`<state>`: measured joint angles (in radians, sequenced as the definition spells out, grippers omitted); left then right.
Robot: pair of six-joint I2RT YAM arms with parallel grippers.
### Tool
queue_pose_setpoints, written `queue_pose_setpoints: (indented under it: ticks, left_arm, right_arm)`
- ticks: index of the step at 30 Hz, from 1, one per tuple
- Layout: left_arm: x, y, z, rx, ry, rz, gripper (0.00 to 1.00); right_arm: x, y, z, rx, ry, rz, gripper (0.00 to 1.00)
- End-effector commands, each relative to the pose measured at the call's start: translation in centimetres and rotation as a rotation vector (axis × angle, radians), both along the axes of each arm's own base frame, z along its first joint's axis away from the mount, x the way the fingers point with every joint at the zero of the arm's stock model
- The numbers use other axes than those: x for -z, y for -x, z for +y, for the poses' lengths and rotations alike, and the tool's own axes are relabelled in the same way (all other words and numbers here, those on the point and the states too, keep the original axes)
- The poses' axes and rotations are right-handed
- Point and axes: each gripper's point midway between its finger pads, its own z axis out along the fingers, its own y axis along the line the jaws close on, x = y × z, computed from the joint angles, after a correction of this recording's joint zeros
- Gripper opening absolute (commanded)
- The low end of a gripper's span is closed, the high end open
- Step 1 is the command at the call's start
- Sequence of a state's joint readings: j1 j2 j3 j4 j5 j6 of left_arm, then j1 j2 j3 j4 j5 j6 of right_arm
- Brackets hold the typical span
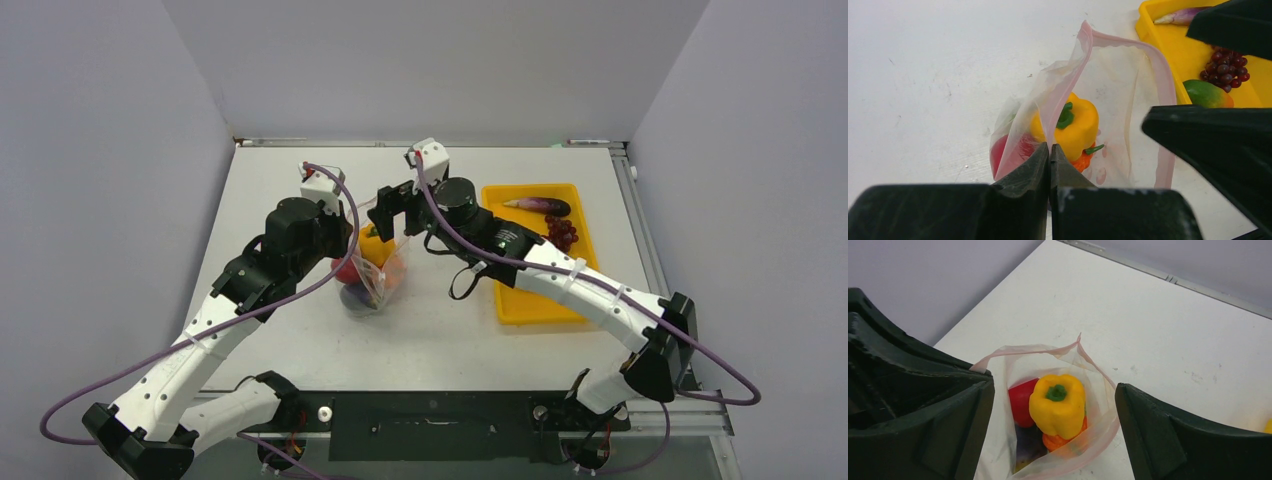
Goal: Place the food in the zip-top bag and seal the zipper
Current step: Adjust the zipper food storage bag at the center of the board.
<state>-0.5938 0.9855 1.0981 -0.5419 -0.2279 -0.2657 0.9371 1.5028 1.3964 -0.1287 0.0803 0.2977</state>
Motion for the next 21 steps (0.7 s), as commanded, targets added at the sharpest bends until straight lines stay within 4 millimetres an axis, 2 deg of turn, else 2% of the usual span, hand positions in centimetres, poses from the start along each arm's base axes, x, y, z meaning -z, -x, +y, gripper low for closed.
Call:
queue_pose_setpoints:
  ticks: [1,7,16,21]
  left_arm:
    - [-1.0,-0.5,0.0,-0.005,0.017,-0.04,0.0]
    - [-1.1,-0.5,0.0,-0.008,0.017,-0.043,0.0]
    - [-1.1,-0.6,0.1,-0.01,0.014,-0.043,0.0]
    - [-1.1,-0.5,0.1,-0.011,0.013,-0.044,0.0]
  right_arm:
    - [-4.4,0.7,-1.9,0.044,-0.08,-0.058,0.95]
    - [-3.5,0.0,-3.7,0.146,-0.026,-0.006,0.92]
    - [1.3,-1.9,-3.7,0.195,0.072,0.108,0.89]
    - [4.0,-2.8,-3.1,0.167,0.09,0.19,0.79]
